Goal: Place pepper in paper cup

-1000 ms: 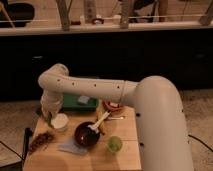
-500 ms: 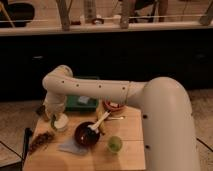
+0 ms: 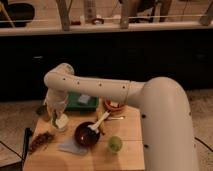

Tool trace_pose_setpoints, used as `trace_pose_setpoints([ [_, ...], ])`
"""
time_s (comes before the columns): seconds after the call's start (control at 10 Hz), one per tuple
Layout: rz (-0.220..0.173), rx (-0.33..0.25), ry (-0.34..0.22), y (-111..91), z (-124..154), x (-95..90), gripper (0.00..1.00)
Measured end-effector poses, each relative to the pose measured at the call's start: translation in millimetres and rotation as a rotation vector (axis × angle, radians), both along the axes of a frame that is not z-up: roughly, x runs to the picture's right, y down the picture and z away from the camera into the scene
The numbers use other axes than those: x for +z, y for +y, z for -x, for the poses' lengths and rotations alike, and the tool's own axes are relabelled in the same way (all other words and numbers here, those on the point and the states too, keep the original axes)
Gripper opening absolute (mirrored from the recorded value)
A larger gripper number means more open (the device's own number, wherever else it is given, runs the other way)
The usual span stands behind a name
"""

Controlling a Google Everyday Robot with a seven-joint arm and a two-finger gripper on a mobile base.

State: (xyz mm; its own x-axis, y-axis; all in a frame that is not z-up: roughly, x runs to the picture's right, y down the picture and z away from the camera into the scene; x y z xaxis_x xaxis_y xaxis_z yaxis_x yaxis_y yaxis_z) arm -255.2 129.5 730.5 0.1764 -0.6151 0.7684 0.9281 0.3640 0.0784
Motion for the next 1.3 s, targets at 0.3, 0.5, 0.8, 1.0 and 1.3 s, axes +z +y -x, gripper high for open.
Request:
trace_pose_setpoints([
  [0.3, 0.013, 0.001, 0.006, -1.9, -0.9, 4.7, 0.22],
  [0.5, 0.028, 0.002, 0.014, 0.1, -2.3, 9.0, 0.43],
  [0.8, 0.044, -0.001, 0.014, 3.9, -1.6, 14.7, 0.71],
  [1.0, 0.053, -0.004, 0.014, 6.3, -0.9, 17.3, 0.80],
  [1.3, 0.059, -0.005, 0.014, 8.3, -0.5, 19.2, 0.80],
])
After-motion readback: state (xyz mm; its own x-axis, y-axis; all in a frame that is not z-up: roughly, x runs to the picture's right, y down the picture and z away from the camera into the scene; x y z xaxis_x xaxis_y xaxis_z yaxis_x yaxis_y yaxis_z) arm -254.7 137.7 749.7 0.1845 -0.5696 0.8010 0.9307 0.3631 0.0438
